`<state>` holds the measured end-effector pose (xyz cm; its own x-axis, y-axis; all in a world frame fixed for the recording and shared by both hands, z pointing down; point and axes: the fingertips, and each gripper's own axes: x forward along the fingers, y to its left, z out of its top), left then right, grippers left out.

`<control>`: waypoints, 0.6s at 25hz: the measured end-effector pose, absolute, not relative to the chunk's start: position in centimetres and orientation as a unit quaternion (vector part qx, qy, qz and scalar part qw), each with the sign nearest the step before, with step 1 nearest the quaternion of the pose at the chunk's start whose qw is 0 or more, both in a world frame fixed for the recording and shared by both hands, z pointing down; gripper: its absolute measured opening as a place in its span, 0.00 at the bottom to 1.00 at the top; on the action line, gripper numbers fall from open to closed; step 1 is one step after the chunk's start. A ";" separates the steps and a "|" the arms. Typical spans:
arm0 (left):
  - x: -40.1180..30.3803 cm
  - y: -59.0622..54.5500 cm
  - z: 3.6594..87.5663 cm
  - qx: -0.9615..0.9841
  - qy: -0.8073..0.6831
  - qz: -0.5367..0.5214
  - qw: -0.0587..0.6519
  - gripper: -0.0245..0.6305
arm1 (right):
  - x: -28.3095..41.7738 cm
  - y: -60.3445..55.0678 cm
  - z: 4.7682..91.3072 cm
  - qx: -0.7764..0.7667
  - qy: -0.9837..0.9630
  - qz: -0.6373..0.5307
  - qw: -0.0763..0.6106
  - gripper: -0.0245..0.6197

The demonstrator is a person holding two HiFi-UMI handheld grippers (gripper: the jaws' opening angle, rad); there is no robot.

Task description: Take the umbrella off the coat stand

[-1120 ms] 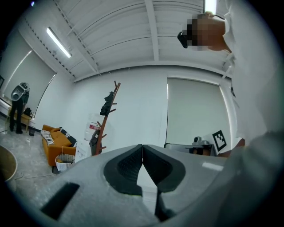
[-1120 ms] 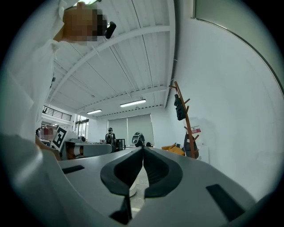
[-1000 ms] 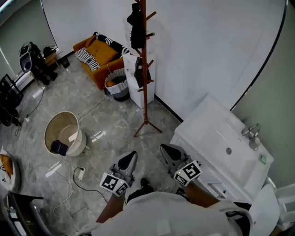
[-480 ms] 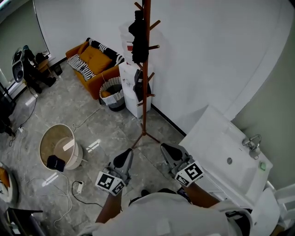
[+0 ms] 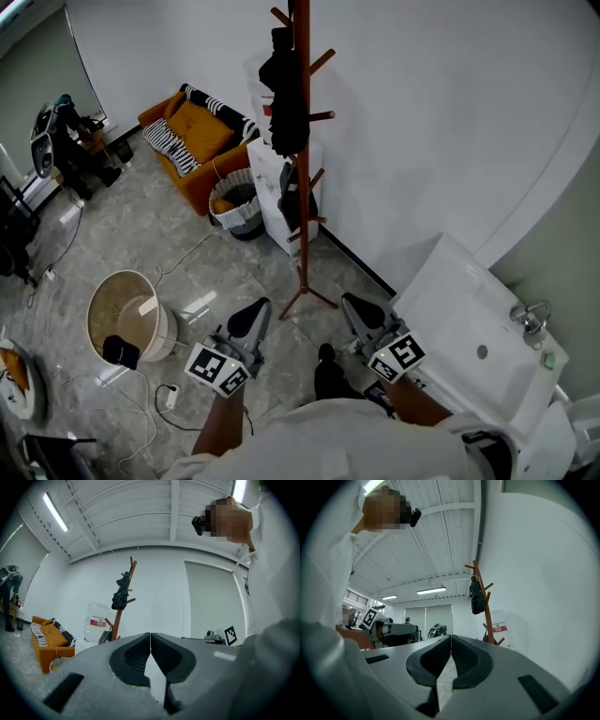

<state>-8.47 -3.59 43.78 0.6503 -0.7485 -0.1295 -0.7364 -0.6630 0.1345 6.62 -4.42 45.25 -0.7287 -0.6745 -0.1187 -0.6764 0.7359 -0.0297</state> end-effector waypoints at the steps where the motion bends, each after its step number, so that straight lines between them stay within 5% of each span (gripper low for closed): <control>1: -8.5 -4.8 43.5 0.907 -0.411 -0.083 0.032 0.06 | 6.6 -5.7 45.1 -0.359 0.931 0.009 0.062 0.06; 15: -8.7 -20.4 34.9 0.894 -0.441 -0.068 -0.023 0.07 | 8.5 -20.5 37.7 -0.297 0.949 0.060 0.092 0.06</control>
